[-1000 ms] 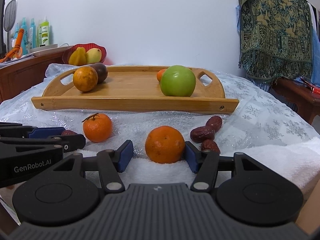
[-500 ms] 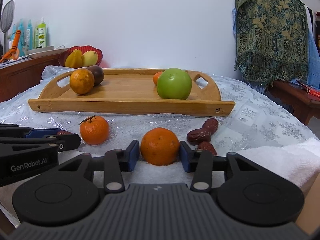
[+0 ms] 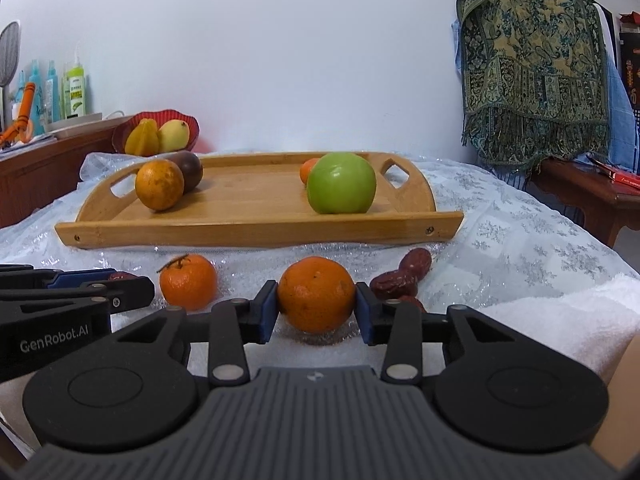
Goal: Organize fruits
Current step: 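Carry the red date and the mandarin over the bamboo tray with both tools, then lower the date onto the tray and open the left tool while the right releases the mandarin, then lift both open tools and move them back to the fruits beside the tray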
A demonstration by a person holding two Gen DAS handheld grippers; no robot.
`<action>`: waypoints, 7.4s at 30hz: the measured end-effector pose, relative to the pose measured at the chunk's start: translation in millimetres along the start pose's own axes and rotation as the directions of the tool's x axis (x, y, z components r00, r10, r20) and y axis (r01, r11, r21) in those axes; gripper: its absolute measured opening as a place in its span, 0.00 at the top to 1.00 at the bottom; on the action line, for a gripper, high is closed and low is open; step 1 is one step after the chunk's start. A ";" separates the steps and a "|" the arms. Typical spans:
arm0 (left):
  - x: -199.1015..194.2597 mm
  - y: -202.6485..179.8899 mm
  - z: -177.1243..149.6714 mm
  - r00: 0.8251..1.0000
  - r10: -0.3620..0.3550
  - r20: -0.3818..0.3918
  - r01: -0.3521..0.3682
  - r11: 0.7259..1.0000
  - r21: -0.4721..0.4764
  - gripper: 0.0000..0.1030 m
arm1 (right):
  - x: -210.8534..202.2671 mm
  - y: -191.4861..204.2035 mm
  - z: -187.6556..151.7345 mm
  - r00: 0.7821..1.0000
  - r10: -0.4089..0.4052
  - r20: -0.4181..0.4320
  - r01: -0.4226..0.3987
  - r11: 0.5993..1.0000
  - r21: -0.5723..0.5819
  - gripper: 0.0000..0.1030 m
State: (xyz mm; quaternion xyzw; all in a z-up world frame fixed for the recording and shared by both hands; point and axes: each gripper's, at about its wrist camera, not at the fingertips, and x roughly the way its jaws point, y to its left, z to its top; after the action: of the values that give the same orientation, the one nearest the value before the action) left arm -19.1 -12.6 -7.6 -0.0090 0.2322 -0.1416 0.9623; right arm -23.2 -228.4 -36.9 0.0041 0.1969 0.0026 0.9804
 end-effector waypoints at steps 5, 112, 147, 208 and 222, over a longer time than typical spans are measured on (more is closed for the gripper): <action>-1.1 5.7 8.3 0.999 0.033 0.038 -0.034 0.999 0.020 0.75 | -3.7 1.7 4.2 1.000 0.006 0.030 -0.006 1.000 -0.001 0.57; 237.2 116.7 175.6 0.966 0.094 -0.241 -0.132 0.980 -0.149 0.75 | 252.5 -43.3 173.8 0.901 0.108 -0.421 -0.085 0.994 0.073 0.57; 238.3 127.8 177.8 0.958 0.009 -0.286 -0.069 0.977 -0.201 0.57 | 250.1 -45.8 174.5 0.905 0.119 -0.407 -0.087 0.991 0.098 0.34; 83.8 29.1 118.4 0.999 -0.009 -0.043 0.011 0.999 0.042 0.12 | 76.4 -73.3 135.9 0.994 0.023 0.105 -0.031 0.997 0.067 0.05; 52.3 11.2 70.7 0.998 -0.023 -0.050 0.024 0.999 0.021 0.11 | 33.6 -71.7 80.1 0.995 0.009 0.096 -0.010 1.000 0.008 0.00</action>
State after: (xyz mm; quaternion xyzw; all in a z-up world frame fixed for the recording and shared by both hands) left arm 60.3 -19.8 31.3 0.0024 0.2546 -0.1557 0.9544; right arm 39.0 -300.5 23.3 0.0094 0.1497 0.0064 0.9887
